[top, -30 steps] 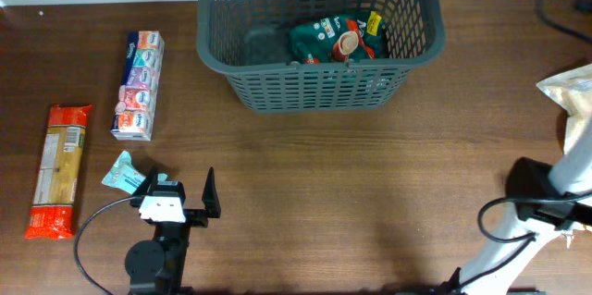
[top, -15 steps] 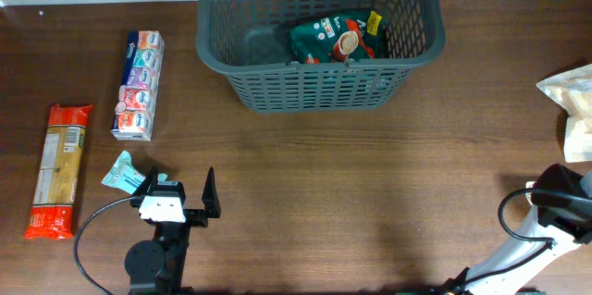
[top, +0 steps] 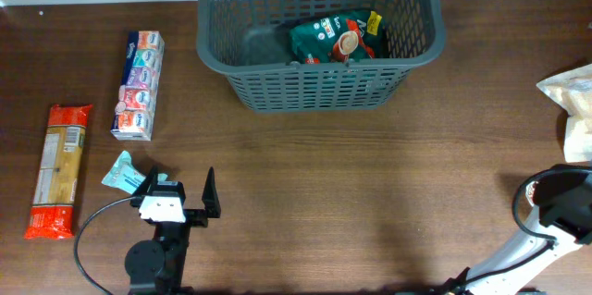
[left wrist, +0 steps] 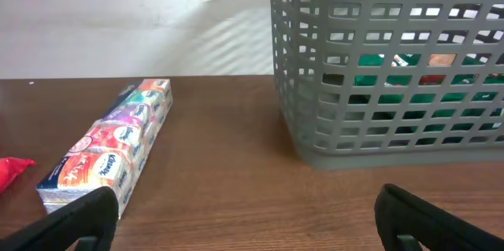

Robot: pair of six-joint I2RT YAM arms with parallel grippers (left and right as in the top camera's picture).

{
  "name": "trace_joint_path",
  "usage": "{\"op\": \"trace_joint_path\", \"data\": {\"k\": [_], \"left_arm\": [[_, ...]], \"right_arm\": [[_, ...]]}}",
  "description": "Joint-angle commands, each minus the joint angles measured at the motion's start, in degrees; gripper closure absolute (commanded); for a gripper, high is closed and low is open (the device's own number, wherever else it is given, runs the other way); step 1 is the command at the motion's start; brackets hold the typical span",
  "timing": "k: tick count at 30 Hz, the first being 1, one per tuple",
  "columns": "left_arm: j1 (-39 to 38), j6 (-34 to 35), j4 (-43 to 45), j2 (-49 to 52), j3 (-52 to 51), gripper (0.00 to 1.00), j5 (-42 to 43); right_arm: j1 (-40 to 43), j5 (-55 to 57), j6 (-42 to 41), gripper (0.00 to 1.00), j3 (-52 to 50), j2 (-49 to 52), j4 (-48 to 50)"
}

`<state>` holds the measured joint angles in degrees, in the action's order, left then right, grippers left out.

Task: Pack container
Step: 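Move the right gripper back right to the beige snack pouch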

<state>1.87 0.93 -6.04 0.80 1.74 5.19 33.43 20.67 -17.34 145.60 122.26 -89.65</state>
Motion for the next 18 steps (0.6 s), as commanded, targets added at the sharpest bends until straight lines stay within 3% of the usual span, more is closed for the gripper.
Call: {"op": "trace_joint_path", "data": {"k": [1, 4, 6, 11, 18], "left_arm": [[0.3, -0.3, 0.2, -0.5, -0.4, 0.01, 0.4], [0.3, -0.3, 0.2, -0.5, -0.4, 0.01, 0.4], [0.3, -0.3, 0.2, -0.5, -0.4, 0.01, 0.4], [0.3, -0.3, 0.2, -0.5, -0.4, 0.01, 0.4], [0.3, -0.3, 0.2, -0.5, -0.4, 0.01, 0.4]], "right_arm": [[3.0, -6.3, 9.0, 0.01, -2.8, 0.0, 4.9], [4.9, -22.1, 23.5, 0.01, -5.2, 0.0, 9.3], [5.6, -26.7, 29.5, 0.01, -6.2, 0.0, 9.9], [5.7, -24.0, 39.4, 0.01, -9.9, 0.0, 11.6], [5.7, -13.8, 39.4, 0.01, -19.9, 0.0, 19.2]]}}
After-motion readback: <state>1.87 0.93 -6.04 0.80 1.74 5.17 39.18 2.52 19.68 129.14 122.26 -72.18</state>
